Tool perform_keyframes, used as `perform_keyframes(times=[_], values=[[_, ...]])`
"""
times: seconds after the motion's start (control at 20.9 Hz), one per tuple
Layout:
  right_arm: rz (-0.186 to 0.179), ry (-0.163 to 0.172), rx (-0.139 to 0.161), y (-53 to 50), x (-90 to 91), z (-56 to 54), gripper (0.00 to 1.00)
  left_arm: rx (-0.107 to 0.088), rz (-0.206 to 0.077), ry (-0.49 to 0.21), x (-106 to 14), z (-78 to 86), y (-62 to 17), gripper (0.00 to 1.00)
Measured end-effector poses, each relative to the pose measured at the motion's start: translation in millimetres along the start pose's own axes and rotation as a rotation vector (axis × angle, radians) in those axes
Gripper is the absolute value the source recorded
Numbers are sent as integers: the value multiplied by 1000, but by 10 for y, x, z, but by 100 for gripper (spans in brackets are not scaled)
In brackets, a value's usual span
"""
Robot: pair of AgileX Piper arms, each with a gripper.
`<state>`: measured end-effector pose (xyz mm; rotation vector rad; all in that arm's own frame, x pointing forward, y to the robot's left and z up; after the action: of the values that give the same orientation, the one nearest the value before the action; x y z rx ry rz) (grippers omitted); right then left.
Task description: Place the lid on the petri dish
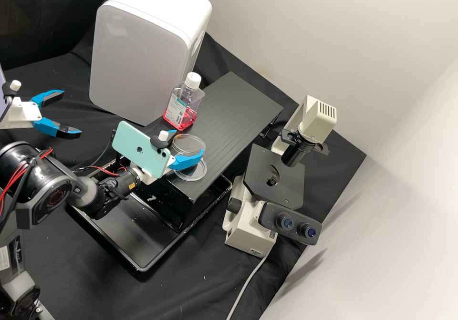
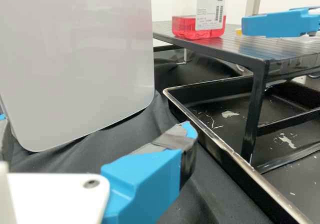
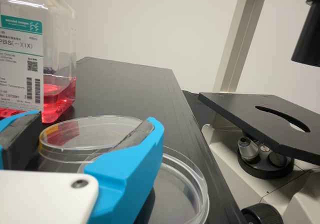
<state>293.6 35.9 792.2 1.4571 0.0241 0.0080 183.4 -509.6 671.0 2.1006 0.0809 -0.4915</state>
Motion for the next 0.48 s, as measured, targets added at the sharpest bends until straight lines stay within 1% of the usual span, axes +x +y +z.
perform_keyframes(times=[0.1, 0.24, 0.48], values=[[1, 1, 0, 1, 0, -1, 0, 6, -8, 3, 6, -4, -21, 100], [-2, -7, -2, 0, -21, 24, 0, 6, -9, 5, 16, -2, -25, 100], [13, -15, -3, 66, -209, 47, 0, 3, -6, 9, 27, 1, -21, 100]])
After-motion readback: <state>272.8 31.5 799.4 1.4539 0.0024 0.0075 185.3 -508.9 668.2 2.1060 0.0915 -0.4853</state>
